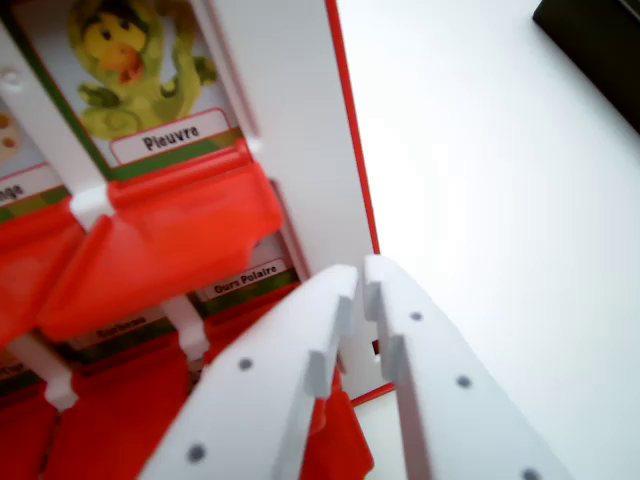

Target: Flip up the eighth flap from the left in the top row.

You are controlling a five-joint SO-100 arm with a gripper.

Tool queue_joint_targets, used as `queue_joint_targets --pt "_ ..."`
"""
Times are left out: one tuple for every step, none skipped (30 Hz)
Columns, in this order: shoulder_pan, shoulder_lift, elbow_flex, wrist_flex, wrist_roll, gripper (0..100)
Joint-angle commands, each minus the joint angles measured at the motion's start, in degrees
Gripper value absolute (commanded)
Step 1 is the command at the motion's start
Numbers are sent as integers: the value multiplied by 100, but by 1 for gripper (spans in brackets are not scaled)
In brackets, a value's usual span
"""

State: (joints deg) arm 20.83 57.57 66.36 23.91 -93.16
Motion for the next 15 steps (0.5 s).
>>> queue_joint_targets --pt "26 193 -580 -141 9 0" --pt "18 176 -554 -211 18 0" --pt "9 167 -545 -246 18 0" --pt "-9 149 -554 -255 18 0" --pt "-18 141 -563 -264 35 0" --pt "-35 132 -571 -272 44 0" --pt "-53 123 -580 -299 53 0" --pt "-70 114 -589 -352 62 0" --pt "-88 105 -615 -396 79 0" --pt "-114 88 -668 -404 114 0" --pt "-132 70 -712 -431 141 0" --pt "-158 53 -765 -439 167 0" --pt "-176 44 -791 -466 193 0" --pt "-185 35 -809 -492 202 0" --pt "-202 35 -809 -527 237 0"
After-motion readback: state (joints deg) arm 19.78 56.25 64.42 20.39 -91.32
